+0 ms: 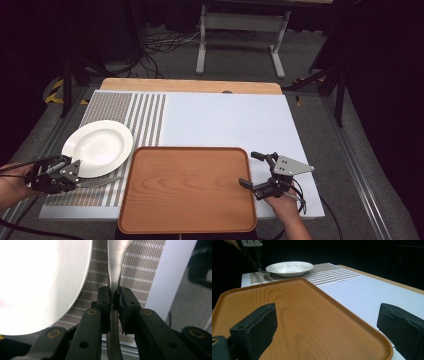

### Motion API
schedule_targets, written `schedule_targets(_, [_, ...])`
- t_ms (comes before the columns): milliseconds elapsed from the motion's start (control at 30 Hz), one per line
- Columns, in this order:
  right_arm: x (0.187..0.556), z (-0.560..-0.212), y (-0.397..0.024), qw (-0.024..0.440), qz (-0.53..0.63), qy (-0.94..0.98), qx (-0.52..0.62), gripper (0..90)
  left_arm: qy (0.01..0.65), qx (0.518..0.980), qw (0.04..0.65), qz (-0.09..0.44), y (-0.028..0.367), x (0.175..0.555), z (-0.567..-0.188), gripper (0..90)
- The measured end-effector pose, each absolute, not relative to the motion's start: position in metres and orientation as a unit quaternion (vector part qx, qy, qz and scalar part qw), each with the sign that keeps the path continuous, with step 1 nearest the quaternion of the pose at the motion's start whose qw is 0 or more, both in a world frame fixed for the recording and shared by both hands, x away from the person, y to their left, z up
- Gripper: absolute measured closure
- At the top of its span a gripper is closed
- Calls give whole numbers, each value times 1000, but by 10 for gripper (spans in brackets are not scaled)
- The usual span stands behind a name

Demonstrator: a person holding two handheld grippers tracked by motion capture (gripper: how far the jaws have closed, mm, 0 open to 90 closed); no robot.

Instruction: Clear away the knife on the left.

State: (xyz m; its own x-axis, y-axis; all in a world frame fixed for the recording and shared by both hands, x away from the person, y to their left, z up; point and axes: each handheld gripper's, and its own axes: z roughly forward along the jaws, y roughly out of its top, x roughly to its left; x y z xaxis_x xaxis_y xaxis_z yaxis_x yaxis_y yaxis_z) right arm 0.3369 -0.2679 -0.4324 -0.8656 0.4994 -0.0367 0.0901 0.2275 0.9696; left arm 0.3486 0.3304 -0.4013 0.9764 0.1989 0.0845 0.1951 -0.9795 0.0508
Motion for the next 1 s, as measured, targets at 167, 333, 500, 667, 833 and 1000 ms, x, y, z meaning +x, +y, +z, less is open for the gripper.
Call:
schedule_targets(167, [336,-432,-269,175,593,762,193,35,126,990,50,36,322,350,-389,804])
schedule_targets(333, [336,-431,-270,176,594,761,193,35,178,981,74,15,310,353,-376,804])
schedule_targets(500, [336,-431,-271,177,594,760,193,35,216,971,103,-5,303,356,-365,804])
schedule_targets(667, [336,-431,-271,178,594,760,193,35,251,960,123,-21,295,358,-357,804])
schedule_targets(833, [336,-430,-272,180,595,759,193,35,286,948,137,-31,287,360,-354,804])
schedule_targets(1000, [335,-430,-272,180,595,759,194,35,312,936,159,-43,282,359,-351,803])
